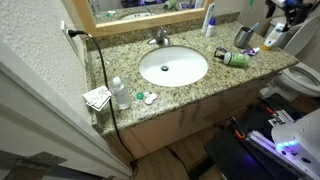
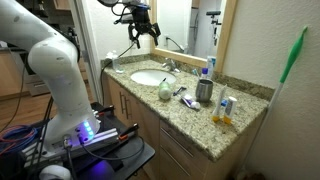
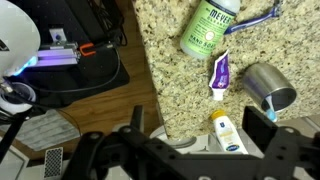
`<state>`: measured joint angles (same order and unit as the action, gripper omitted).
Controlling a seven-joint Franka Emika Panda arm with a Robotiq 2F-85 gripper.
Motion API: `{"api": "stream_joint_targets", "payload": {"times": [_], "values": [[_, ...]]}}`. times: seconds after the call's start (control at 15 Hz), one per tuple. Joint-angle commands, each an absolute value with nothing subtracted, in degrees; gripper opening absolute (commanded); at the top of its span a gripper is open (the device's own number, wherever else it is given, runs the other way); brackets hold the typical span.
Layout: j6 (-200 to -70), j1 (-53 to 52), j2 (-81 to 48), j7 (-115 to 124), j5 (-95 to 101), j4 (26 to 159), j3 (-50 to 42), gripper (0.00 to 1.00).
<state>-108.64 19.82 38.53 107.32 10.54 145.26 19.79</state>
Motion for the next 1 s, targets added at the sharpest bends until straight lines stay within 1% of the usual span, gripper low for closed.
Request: {"api": "stream_joint_targets", "payload": {"times": [0.0, 0.27, 0.33, 0.6, 0.8, 0.87, 0.93], "values": [[-108.1, 14.8, 35.7, 112.0, 13.2, 144.7, 17.3, 1.0], [-108.1, 14.0, 32.7, 113.6, 13.6, 143.4, 16.9, 1.0], [-108.8, 15.2, 30.1, 116.3, 15.6, 142.6, 17.7, 1.0], [-116.0, 15.0, 22.5, 124.8, 17.7, 142.1, 14.1, 1.0], [-118.9, 14.3, 16.4, 131.0, 20.1, 140.8, 12.0, 1.0], [-119.1, 13.7, 15.3, 132.3, 20.7, 140.5, 11.3, 1.0], [-117.6, 12.1, 19.2, 130.2, 20.3, 142.5, 10.0, 1.0]]}}
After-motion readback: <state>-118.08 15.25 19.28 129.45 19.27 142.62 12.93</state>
